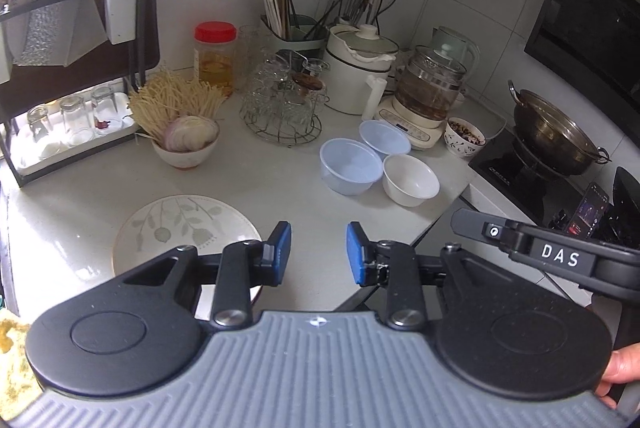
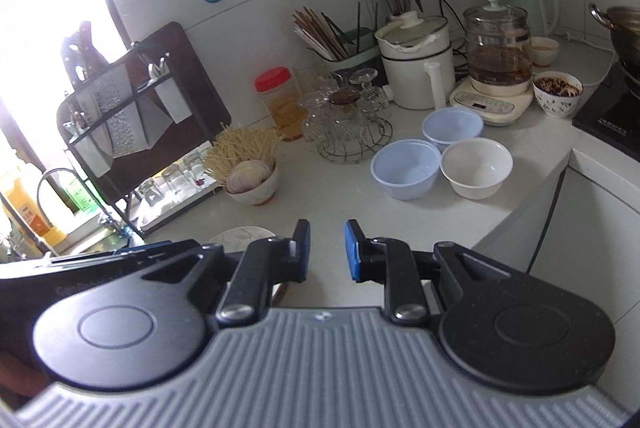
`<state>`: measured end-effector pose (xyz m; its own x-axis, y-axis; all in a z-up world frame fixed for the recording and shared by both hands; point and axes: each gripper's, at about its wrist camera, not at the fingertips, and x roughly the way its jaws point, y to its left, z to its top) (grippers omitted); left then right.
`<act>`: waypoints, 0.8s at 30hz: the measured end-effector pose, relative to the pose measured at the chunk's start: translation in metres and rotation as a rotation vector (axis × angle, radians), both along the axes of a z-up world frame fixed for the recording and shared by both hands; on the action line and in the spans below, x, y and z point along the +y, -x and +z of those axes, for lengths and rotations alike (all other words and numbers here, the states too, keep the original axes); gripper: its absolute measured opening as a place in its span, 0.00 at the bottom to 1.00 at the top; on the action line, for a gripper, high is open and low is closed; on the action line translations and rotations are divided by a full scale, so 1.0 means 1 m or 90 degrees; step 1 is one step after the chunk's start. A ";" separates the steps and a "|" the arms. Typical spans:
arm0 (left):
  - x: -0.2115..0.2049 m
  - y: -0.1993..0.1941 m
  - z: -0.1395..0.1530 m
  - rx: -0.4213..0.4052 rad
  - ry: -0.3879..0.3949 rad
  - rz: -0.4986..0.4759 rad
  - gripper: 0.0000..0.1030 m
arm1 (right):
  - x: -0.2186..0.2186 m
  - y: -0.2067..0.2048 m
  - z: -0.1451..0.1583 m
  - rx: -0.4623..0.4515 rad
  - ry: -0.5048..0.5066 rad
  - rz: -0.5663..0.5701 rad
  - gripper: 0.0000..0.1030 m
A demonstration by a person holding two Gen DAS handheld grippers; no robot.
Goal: Organize plates and bowls
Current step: 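Move both tools to the light blue plastic bowl by the kettle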
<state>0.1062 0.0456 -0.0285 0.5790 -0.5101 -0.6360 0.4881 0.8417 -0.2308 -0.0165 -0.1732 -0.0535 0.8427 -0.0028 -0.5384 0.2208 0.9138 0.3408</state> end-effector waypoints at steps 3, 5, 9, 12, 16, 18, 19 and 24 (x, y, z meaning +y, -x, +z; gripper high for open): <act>-0.009 -0.011 -0.004 0.001 -0.009 -0.006 0.35 | -0.009 -0.011 -0.010 0.016 -0.022 -0.013 0.22; -0.014 -0.022 -0.008 0.009 -0.010 -0.005 0.36 | -0.015 -0.021 -0.014 0.025 -0.020 -0.025 0.22; -0.031 -0.048 -0.017 0.031 -0.007 0.002 0.36 | -0.033 -0.043 -0.018 0.033 -0.023 -0.036 0.22; -0.047 -0.069 -0.021 0.035 -0.014 0.006 0.36 | -0.049 -0.061 -0.022 0.041 -0.030 -0.037 0.23; -0.069 -0.097 -0.030 0.047 -0.013 0.014 0.36 | -0.073 -0.088 -0.029 0.051 -0.051 -0.021 0.47; -0.080 -0.111 -0.035 0.059 -0.014 0.023 0.36 | -0.083 -0.101 -0.033 0.060 -0.051 -0.008 0.47; -0.085 -0.119 -0.038 0.068 -0.011 0.028 0.36 | -0.088 -0.107 -0.034 0.063 -0.054 -0.003 0.47; -0.109 -0.146 -0.048 0.088 -0.017 0.046 0.36 | -0.116 -0.133 -0.043 0.076 -0.059 0.016 0.47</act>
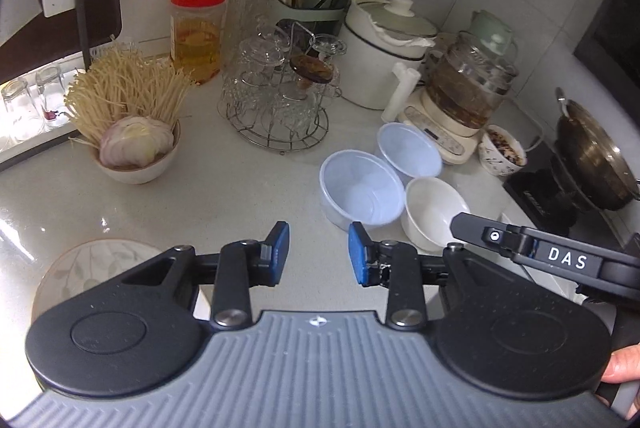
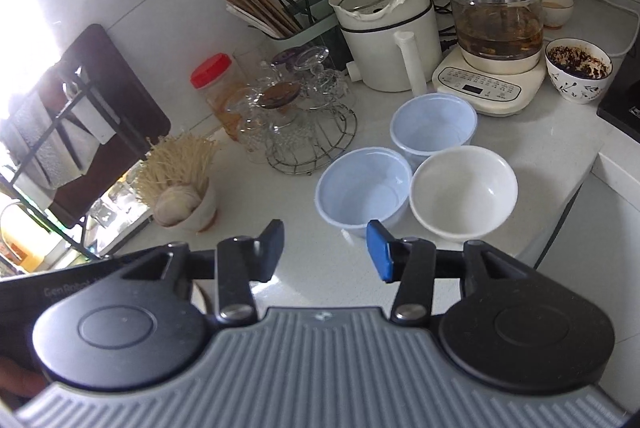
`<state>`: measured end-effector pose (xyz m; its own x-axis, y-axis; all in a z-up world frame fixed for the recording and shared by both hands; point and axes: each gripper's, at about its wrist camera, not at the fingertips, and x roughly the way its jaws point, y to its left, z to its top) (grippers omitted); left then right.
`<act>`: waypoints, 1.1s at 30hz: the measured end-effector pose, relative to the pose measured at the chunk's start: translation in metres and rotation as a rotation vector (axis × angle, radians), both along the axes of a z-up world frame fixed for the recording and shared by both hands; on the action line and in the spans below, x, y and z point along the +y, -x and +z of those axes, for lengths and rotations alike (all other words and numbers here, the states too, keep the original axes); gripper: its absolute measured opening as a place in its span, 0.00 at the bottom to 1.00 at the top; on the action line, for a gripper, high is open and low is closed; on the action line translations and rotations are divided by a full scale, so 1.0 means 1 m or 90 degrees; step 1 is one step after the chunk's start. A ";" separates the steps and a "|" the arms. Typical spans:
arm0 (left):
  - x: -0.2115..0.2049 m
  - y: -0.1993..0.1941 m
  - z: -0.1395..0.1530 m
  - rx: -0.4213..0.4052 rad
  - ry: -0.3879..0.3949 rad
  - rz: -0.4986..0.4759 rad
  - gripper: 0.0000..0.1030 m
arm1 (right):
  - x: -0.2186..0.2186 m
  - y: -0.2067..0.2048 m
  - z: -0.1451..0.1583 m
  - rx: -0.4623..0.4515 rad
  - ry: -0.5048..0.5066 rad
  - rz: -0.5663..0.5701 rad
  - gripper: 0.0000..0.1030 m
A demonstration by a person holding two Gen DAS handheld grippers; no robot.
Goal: Organize plates and bowls
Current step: 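Move both tools to the light blue plastic bowl by the kettle, then close both tools on the rim of the light blue bowl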
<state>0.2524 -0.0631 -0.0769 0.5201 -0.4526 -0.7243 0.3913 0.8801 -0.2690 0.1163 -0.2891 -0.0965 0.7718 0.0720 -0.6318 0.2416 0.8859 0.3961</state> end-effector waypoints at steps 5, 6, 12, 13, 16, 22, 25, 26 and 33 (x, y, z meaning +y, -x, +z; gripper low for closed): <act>-0.022 -0.021 -0.011 0.020 -0.009 0.028 0.36 | -0.025 -0.023 -0.010 0.013 0.009 0.023 0.47; -0.025 -0.025 -0.015 0.026 -0.010 0.035 0.36 | -0.029 -0.029 -0.012 0.016 0.013 0.032 0.47; -0.042 -0.050 -0.035 0.070 -0.010 0.088 0.36 | -0.055 -0.068 -0.029 0.040 0.014 0.087 0.47; -0.046 -0.055 -0.038 0.077 -0.009 0.095 0.36 | -0.058 -0.074 -0.032 0.042 0.016 0.097 0.47; -0.056 -0.068 -0.046 0.108 0.022 0.111 0.36 | -0.069 -0.095 -0.037 0.056 0.023 0.129 0.40; -0.083 -0.092 -0.064 0.153 0.036 0.125 0.36 | -0.084 -0.128 -0.048 0.088 0.047 0.209 0.32; -0.090 -0.104 -0.074 0.174 0.039 0.131 0.36 | -0.087 -0.142 -0.056 0.106 0.062 0.230 0.31; -0.092 -0.108 -0.076 0.180 0.038 0.132 0.36 | -0.088 -0.146 -0.059 0.113 0.065 0.237 0.30; -0.100 -0.128 -0.100 0.223 0.026 0.150 0.36 | -0.088 -0.166 -0.074 0.147 0.080 0.269 0.29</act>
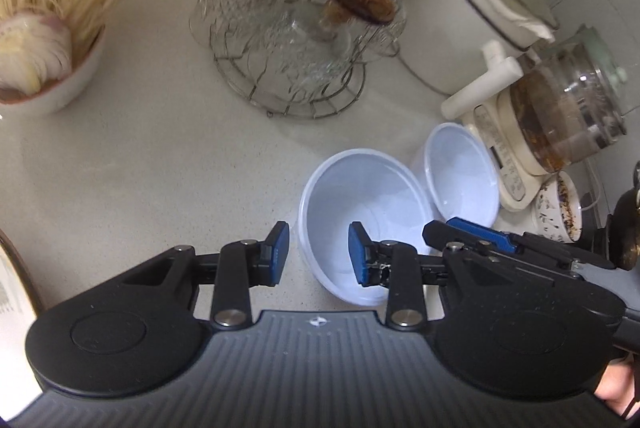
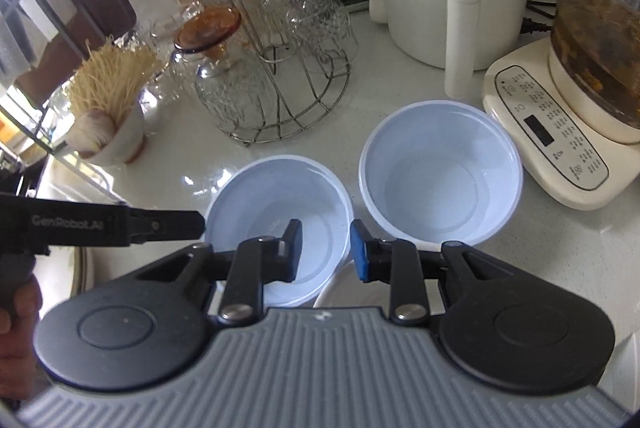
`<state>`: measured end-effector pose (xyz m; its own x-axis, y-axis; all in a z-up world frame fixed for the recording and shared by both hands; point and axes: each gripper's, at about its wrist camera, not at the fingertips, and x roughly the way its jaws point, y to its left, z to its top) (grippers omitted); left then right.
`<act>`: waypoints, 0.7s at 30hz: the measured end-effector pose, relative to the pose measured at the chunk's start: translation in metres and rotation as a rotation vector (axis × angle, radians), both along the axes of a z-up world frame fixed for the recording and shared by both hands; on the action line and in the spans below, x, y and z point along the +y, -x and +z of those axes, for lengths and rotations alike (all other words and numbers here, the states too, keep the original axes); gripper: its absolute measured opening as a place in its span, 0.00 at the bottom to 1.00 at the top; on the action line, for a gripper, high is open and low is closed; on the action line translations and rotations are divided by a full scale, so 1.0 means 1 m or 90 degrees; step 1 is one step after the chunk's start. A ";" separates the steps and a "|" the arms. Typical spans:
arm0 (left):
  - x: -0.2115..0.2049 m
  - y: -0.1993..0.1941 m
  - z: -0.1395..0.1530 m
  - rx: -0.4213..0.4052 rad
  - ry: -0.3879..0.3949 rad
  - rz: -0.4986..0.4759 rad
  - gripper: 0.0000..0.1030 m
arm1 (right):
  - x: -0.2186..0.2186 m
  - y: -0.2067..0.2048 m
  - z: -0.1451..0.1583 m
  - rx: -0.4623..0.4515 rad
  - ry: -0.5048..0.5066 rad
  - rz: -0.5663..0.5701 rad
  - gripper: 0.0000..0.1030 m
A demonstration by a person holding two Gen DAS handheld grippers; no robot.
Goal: Organize plates and bowls
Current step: 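Close both tools on the rim of the light blue bowl, then lift the light blue bowl with both tools and carry it beside the plate stack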
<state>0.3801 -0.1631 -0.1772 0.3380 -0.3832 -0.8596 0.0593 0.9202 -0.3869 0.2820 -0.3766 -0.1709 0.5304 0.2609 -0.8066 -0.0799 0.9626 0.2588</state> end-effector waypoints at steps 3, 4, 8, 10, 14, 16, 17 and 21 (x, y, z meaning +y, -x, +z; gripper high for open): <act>-0.005 -0.005 -0.010 0.016 -0.014 0.002 0.36 | 0.000 -0.006 -0.006 0.008 0.006 0.008 0.29; -0.006 -0.006 -0.012 0.019 -0.016 0.001 0.36 | 0.000 -0.008 -0.007 0.010 0.012 0.009 0.29; -0.012 -0.009 -0.019 0.028 -0.026 0.000 0.35 | -0.002 -0.016 -0.012 0.017 0.020 0.022 0.28; -0.016 -0.009 -0.020 0.023 -0.031 -0.002 0.29 | -0.004 -0.018 -0.015 0.024 0.014 0.029 0.22; -0.021 -0.009 -0.017 0.009 -0.046 -0.006 0.16 | -0.007 -0.021 -0.019 0.031 0.016 0.032 0.16; -0.022 -0.010 -0.017 0.008 -0.049 -0.002 0.15 | -0.008 -0.021 -0.019 0.030 0.021 0.034 0.14; -0.021 -0.010 -0.016 0.008 -0.046 0.002 0.14 | -0.008 -0.021 -0.020 0.030 0.021 0.034 0.13; -0.023 -0.008 -0.014 0.001 -0.052 0.004 0.11 | -0.009 -0.023 -0.020 0.030 0.010 0.037 0.10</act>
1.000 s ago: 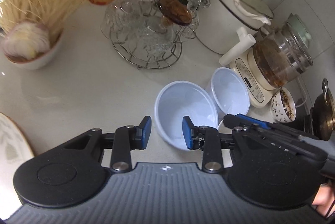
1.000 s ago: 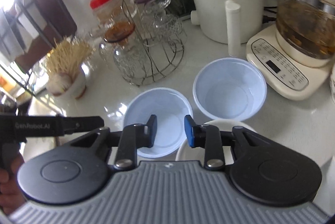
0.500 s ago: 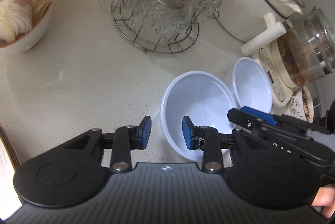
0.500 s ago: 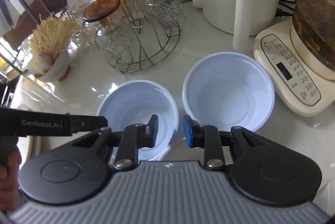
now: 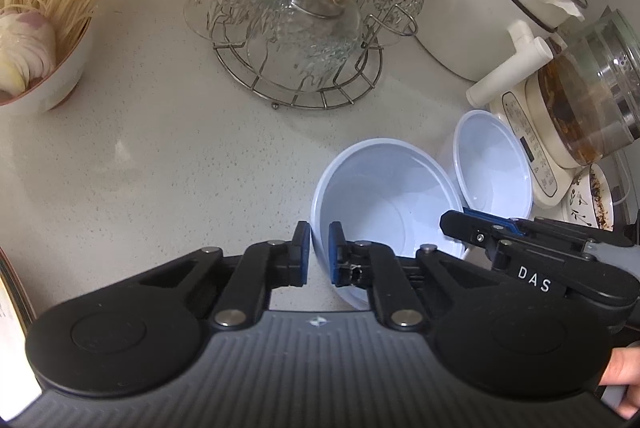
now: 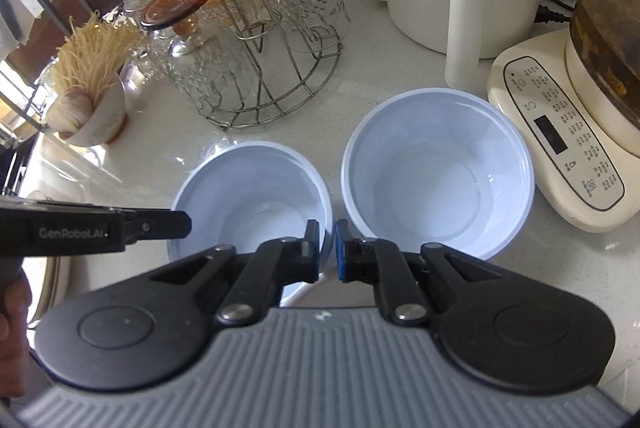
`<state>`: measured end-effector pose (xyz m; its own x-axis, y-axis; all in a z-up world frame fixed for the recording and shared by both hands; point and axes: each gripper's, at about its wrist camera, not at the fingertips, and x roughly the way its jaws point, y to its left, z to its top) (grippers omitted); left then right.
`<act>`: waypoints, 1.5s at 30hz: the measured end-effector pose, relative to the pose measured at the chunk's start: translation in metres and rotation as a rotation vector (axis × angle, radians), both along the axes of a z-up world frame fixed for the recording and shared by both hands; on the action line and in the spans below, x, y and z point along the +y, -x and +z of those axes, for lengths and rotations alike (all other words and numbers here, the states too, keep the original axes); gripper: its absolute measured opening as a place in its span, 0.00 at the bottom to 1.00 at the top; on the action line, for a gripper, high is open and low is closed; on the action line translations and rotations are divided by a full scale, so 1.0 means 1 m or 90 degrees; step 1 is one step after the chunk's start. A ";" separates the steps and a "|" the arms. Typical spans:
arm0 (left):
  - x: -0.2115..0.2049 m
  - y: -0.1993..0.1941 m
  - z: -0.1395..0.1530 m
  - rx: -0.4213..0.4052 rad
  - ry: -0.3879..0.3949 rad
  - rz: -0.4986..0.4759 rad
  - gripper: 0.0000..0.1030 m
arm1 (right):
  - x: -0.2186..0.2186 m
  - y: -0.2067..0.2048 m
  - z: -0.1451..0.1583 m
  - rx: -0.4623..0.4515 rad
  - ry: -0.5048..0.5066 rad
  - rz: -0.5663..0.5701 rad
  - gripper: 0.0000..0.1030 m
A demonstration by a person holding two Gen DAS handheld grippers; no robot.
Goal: Organize plates and bowls
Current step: 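Lift the light blue bowl with both tools and carry it beside the plate stack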
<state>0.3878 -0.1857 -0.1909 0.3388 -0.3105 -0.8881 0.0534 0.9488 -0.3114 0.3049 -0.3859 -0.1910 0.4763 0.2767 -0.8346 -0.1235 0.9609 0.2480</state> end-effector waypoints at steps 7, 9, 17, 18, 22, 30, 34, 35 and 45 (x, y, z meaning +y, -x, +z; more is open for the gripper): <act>0.010 0.004 0.007 -0.011 0.014 0.020 0.10 | 0.000 0.000 0.005 -0.010 -0.019 0.009 0.10; 0.015 0.007 0.013 -0.020 0.021 0.029 0.10 | 0.002 0.000 0.010 -0.018 -0.021 0.012 0.10; 0.038 0.025 0.028 -0.044 0.036 0.079 0.10 | 0.018 0.005 0.028 -0.049 -0.030 0.040 0.10; 0.043 0.029 0.030 -0.046 0.041 0.084 0.10 | 0.020 0.006 0.030 -0.053 -0.030 0.045 0.10; 0.059 0.041 0.036 -0.050 0.050 0.095 0.10 | 0.030 0.013 0.035 -0.058 -0.042 0.057 0.10; 0.097 0.057 0.039 -0.031 0.082 0.108 0.10 | 0.059 0.039 0.042 -0.086 -0.020 0.069 0.10; 0.108 0.062 0.041 -0.038 0.078 0.090 0.10 | 0.071 0.049 0.046 -0.090 -0.015 0.058 0.10; 0.112 0.064 0.041 -0.038 0.077 0.087 0.10 | 0.075 0.053 0.046 -0.091 -0.014 0.057 0.10; 0.148 0.090 0.022 0.014 0.078 0.092 0.11 | 0.115 0.083 0.032 -0.045 0.005 0.058 0.11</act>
<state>0.2979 -0.0378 -0.1692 0.3686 -0.3660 -0.8545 -0.0881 0.9014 -0.4240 0.2222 -0.2713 -0.1587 0.5080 0.3146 -0.8019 -0.2271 0.9469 0.2276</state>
